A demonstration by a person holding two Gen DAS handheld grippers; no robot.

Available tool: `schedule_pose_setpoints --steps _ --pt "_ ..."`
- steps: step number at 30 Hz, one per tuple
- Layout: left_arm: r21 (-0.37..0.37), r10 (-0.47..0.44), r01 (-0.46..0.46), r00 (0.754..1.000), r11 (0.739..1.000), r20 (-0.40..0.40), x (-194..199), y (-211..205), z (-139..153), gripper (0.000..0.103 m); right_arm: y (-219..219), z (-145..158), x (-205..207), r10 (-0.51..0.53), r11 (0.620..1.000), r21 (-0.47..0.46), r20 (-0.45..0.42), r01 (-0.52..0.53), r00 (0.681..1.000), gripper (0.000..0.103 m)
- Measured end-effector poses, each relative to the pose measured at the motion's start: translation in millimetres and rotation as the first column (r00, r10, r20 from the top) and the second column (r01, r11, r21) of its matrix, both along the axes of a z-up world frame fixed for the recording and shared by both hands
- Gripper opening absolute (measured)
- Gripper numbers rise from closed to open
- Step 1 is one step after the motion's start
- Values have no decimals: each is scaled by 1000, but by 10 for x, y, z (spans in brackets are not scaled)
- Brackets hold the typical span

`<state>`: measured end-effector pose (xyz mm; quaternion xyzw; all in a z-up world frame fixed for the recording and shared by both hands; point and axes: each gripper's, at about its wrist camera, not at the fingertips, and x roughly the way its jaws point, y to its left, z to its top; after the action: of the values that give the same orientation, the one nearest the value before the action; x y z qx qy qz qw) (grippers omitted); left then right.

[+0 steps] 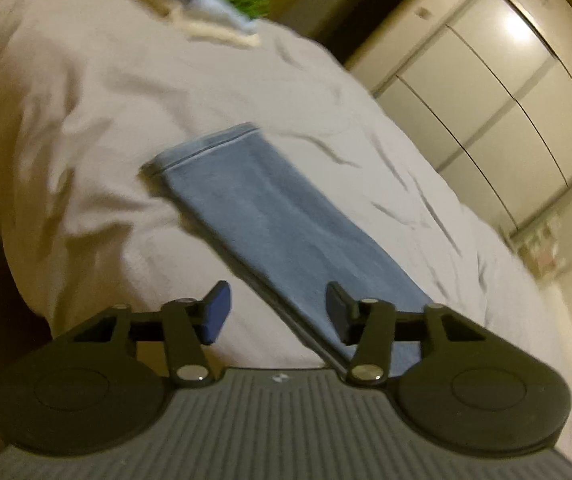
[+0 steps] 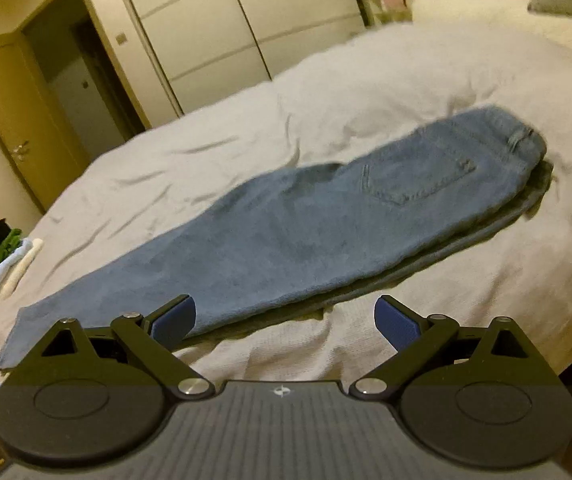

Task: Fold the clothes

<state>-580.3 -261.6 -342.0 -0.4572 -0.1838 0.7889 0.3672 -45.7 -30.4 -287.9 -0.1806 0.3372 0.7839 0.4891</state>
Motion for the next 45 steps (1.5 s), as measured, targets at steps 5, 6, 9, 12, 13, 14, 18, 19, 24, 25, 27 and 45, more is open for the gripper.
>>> schedule_pose_setpoints --steps 5,6,9,12,13,14,18,19,24,25,27,45 --pt "74 99 -111 983 991 151 -321 -22 -301 42 261 -124 -176 17 999 -34 28 -16 999 98" --pt "90 115 -132 979 987 171 -369 -25 -339 42 319 -147 -205 17 999 -40 31 -16 999 98" --pt "119 141 -162 975 979 172 -467 14 -389 42 480 -234 -268 18 997 -69 28 -16 999 98" --pt "137 162 -189 969 972 186 -536 62 -456 41 603 -323 -318 21 996 -89 43 -17 999 98" --pt "146 168 -198 967 969 193 -550 74 -491 41 647 -356 -326 18 995 -95 48 -13 999 98" --pt "152 174 -204 965 967 195 -549 86 -513 41 692 -389 -325 13 995 -102 52 -8 999 98" --pt "158 186 -215 966 964 179 -542 162 -553 40 840 -483 -278 -10 993 -121 54 16 998 98" --pt "151 186 -211 968 966 166 -540 186 -540 40 860 -492 -262 -11 993 -121 53 17 999 98" --pt "51 146 -144 989 988 -27 -414 424 -259 10 908 -495 -193 -7 994 -113 42 12 999 98" --pt "29 108 -105 987 994 -116 -296 521 -109 10 907 -491 -166 -8 994 -111 34 11 999 98" --pt "-22 15 -22 955 1000 -297 -37 732 212 8 900 -484 -111 -9 994 -107 16 11 1000 98" --pt "-567 -782 557 290 607 -552 3422 2262 -9 23 693 -363 767 -139 987 -88 -74 133 988 98"
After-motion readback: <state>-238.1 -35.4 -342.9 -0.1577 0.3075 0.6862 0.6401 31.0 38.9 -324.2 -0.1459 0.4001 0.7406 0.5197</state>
